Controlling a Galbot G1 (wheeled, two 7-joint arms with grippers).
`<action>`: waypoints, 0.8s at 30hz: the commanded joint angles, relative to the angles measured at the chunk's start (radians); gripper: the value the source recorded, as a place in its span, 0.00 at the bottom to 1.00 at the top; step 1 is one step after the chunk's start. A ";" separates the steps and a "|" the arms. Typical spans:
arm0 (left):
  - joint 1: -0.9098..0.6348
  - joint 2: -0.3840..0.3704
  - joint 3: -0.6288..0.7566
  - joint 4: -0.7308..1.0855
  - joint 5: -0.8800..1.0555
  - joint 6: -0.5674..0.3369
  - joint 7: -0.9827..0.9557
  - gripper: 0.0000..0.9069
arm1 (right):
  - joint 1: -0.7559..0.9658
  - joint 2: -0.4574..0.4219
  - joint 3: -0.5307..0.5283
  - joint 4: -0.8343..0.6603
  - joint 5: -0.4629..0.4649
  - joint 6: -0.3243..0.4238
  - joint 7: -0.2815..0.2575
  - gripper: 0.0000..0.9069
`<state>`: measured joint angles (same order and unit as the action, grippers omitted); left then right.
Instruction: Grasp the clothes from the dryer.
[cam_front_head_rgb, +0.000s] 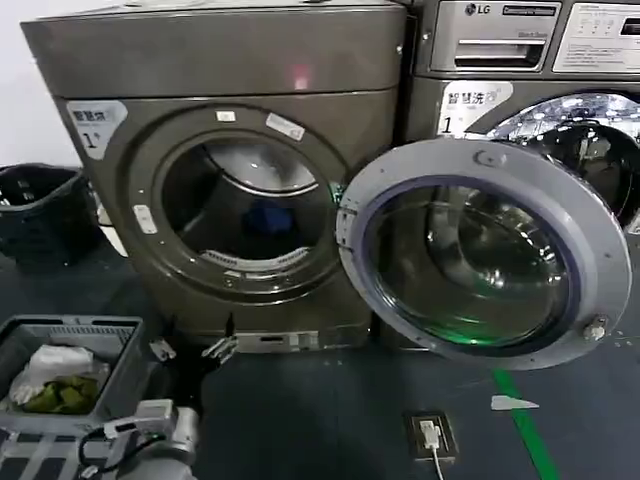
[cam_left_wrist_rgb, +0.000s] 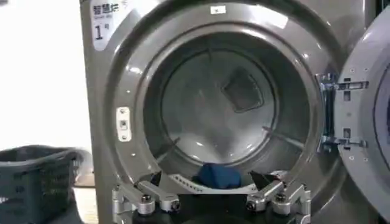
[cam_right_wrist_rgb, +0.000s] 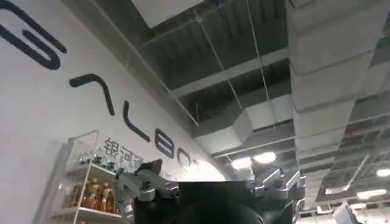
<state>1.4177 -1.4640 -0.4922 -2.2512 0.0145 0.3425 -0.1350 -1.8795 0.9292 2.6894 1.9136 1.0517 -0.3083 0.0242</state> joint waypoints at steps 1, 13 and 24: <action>0.004 0.004 0.001 0.000 -0.002 0.000 0.001 1.00 | -0.001 0.001 -0.002 0.003 0.004 0.023 0.000 1.00; 0.006 0.009 0.000 -0.001 -0.008 0.001 0.003 1.00 | -0.003 -0.001 -0.001 0.004 0.008 0.031 0.002 1.00; -0.003 0.004 0.000 0.003 -0.014 0.006 0.006 1.00 | 0.001 0.000 0.000 0.001 0.006 0.030 -0.002 1.00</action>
<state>1.4176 -1.4604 -0.4924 -2.2493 0.0022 0.3461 -0.1300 -1.8788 0.9294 2.6890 1.9146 1.0580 -0.2797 0.0223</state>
